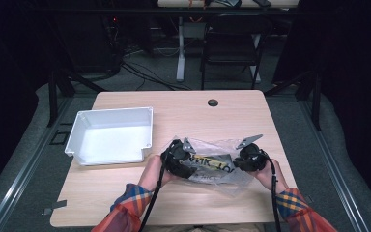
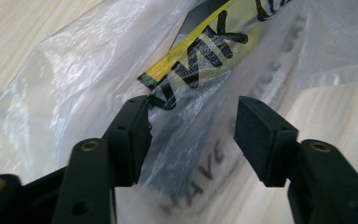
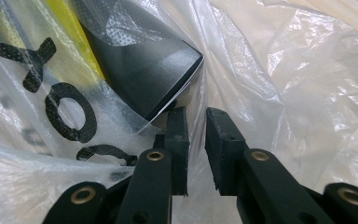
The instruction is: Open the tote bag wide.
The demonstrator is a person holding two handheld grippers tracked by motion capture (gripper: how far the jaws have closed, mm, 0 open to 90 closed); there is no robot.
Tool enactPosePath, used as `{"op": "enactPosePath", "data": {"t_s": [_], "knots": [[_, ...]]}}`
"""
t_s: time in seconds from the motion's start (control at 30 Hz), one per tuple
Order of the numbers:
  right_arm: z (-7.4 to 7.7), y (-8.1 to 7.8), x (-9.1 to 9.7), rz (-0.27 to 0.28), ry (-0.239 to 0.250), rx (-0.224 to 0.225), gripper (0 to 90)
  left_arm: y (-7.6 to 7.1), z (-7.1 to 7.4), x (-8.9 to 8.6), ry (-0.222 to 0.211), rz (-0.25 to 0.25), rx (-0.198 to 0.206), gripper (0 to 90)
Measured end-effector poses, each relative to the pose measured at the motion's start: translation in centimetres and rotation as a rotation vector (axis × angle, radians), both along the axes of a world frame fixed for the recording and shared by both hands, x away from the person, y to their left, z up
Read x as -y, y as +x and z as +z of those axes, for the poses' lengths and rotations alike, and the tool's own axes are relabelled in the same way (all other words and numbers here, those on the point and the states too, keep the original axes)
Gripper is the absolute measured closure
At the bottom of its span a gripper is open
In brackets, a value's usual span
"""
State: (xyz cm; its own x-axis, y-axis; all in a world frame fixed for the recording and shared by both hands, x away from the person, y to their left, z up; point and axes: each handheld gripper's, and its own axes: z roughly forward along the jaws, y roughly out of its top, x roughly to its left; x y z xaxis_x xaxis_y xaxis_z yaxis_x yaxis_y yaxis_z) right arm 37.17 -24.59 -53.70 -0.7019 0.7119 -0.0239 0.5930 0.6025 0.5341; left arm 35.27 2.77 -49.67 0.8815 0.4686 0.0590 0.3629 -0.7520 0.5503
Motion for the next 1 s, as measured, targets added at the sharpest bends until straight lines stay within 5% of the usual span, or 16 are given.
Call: {"op": "enactPosePath", "data": {"t_s": [0.4, 0.47, 0.63, 0.73, 0.83, 1.0], "knots": [[0.0, 0.1, 0.0, 0.006, -0.004, -0.001, 80.4, 0.3, -1.2, 0.5, 0.0, 0.011, 0.018, 89.9], [0.0, 0.0, 0.0, 0.002, 0.002, 0.002, 80.4, 0.2, -1.1, 0.4, -0.008, 0.009, 0.029, 89.6], [0.0, 0.0, -0.1, 0.001, 0.005, -0.002, 80.5, 0.4, -0.5, 0.7, -0.056, 0.018, 0.047, 48.4], [-0.1, 0.0, -0.1, -0.009, 0.021, 0.002, 80.5, 1.0, -1.2, 0.9, -0.051, 0.02, 0.02, 42.1], [0.0, 0.1, 0.0, 0.001, 0.006, -0.002, 80.5, 1.4, -1.7, 0.7, -0.066, 0.031, -0.003, 48.1], [0.0, 0.1, 0.0, 0.002, 0.004, -0.009, 80.6, 1.5, -1.7, 0.4, -0.067, 0.027, -0.012, 74.1]]}}
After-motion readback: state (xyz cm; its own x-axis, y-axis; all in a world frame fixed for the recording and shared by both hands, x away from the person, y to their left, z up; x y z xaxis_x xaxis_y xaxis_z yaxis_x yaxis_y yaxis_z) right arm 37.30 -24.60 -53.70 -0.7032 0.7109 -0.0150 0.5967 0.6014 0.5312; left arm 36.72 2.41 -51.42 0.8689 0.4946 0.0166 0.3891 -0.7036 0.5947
